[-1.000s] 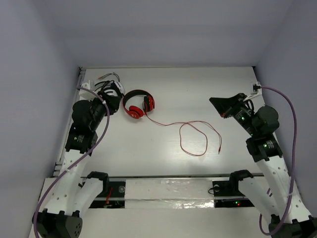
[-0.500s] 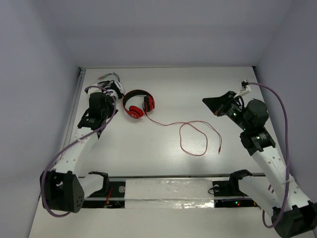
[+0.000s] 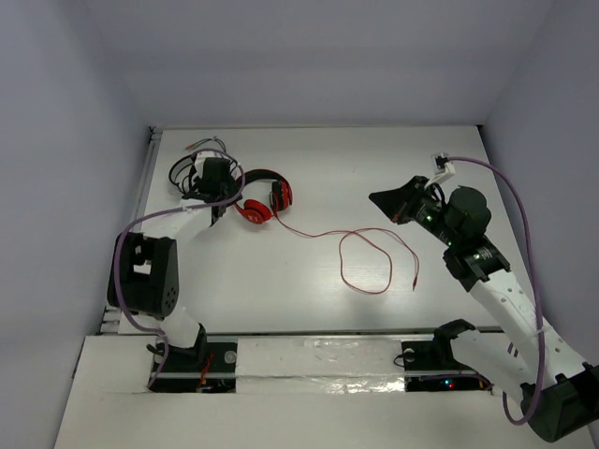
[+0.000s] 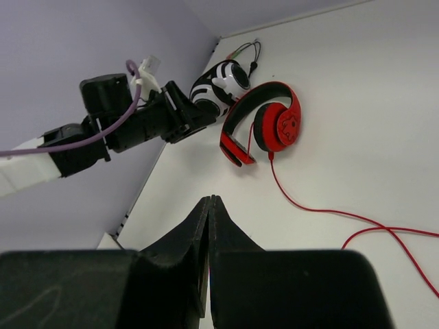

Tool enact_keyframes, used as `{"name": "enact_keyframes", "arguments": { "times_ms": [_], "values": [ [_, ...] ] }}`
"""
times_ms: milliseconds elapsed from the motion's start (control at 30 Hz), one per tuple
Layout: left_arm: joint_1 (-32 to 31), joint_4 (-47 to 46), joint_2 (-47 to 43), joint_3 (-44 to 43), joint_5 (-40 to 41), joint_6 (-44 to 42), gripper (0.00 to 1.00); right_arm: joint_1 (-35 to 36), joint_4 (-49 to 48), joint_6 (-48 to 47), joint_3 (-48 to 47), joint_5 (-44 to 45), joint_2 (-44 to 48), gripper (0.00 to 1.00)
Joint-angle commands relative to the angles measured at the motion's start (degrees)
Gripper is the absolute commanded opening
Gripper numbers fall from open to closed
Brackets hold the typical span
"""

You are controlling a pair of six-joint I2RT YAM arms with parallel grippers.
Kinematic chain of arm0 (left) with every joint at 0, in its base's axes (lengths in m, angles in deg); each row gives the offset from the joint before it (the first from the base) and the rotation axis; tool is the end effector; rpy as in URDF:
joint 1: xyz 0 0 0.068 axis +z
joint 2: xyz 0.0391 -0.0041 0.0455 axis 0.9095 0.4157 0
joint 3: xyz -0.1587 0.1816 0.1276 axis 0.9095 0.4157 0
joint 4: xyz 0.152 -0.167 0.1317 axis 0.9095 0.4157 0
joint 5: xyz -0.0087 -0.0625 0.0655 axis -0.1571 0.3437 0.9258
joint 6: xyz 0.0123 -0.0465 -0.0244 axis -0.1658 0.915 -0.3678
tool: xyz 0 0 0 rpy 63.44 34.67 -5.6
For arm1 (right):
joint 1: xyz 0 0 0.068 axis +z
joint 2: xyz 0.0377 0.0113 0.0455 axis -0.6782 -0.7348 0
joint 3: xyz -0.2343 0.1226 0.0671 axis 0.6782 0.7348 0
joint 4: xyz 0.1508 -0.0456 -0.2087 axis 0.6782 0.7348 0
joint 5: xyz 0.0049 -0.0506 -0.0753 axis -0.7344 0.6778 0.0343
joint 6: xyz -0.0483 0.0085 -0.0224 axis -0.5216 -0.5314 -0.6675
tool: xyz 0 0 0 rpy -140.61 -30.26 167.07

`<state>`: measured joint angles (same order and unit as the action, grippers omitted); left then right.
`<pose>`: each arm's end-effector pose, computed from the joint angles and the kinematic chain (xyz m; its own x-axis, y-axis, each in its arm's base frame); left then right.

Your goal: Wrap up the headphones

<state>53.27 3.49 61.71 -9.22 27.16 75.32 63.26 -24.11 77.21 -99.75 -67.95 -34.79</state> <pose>0.3425 -0.0651 0.2267 -0.4827 -0.3681 -0.7947 -0.2499 0.9276 -0.2778 0.1878 0.0833 0.3490 -0.4298 0.4470 -0.7845 -0.4870 0.6169 0.6182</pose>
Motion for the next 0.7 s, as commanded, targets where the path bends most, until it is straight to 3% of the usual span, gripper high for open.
{"name": "enact_keyframes", "arguments": {
  "times_ms": [0, 200, 500, 667],
  "values": [
    [0.0, -2.7, 2.1, -5.5, 2.0, -2.7, 0.37, 0.7, -1.9, -1.7, -0.1, 0.1, 0.8, 0.05],
    [0.0, -3.9, 7.6, -7.7, 0.3, -3.4, 0.34, 1.9, -2.2, -1.8, -0.3, -0.4, 0.1, 0.07],
    [-1.2, -5.9, 9.0, -1.9, 1.2, -1.0, 0.29, 2.4, -1.7, -1.8, -0.9, -0.1, 1.0, 0.07],
    [-4.6, -6.7, 10.0, -0.4, 0.8, -0.8, 0.12, 2.4, -1.9, -1.7, -0.9, -0.3, 1.0, 0.07]
  ]
}}
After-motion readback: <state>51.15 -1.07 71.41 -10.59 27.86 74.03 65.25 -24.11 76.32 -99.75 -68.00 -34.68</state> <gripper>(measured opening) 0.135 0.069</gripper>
